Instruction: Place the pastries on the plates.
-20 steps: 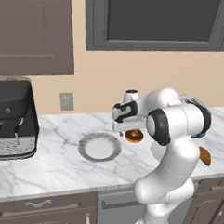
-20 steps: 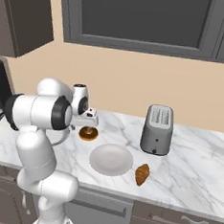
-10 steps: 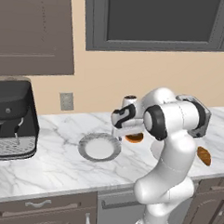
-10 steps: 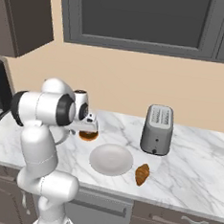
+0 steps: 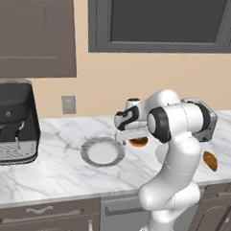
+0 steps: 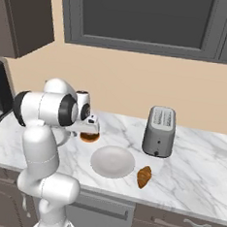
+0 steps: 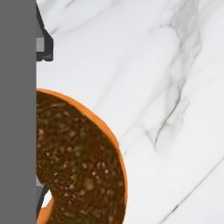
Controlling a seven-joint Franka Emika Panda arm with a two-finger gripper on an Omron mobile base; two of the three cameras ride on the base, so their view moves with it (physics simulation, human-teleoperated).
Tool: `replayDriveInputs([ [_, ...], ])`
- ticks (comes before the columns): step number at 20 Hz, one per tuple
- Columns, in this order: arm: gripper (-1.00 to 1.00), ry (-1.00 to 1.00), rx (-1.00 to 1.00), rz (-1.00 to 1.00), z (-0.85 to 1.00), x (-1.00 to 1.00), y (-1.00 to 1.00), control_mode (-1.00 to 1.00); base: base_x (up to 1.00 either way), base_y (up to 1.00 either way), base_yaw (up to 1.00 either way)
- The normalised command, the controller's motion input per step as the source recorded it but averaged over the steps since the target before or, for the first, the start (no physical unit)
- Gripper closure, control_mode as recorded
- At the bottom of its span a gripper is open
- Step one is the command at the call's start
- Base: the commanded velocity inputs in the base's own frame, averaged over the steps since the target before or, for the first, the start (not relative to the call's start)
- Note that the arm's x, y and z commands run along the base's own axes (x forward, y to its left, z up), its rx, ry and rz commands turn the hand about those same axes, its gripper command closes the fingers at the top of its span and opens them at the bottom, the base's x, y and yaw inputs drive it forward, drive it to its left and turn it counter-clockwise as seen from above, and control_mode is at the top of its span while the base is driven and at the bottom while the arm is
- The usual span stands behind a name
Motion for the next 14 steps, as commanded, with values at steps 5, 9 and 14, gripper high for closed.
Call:
replayDriveInputs([
  [5, 1.0, 0.0, 0.02, 0.0, 0.09, -0.05, 0.0, -1.0, 0.0, 0.0, 0.0],
  [9, 1.0, -0.04, 0.0, 0.0, 0.37, -0.19, 0.0, -1.0, 0.0, 0.0, 0.0],
  [14, 1.0, -0.04, 0.01, 0.0, 0.55, -0.11, 0.12, -1.0, 0.0, 0.0, 0.0],
])
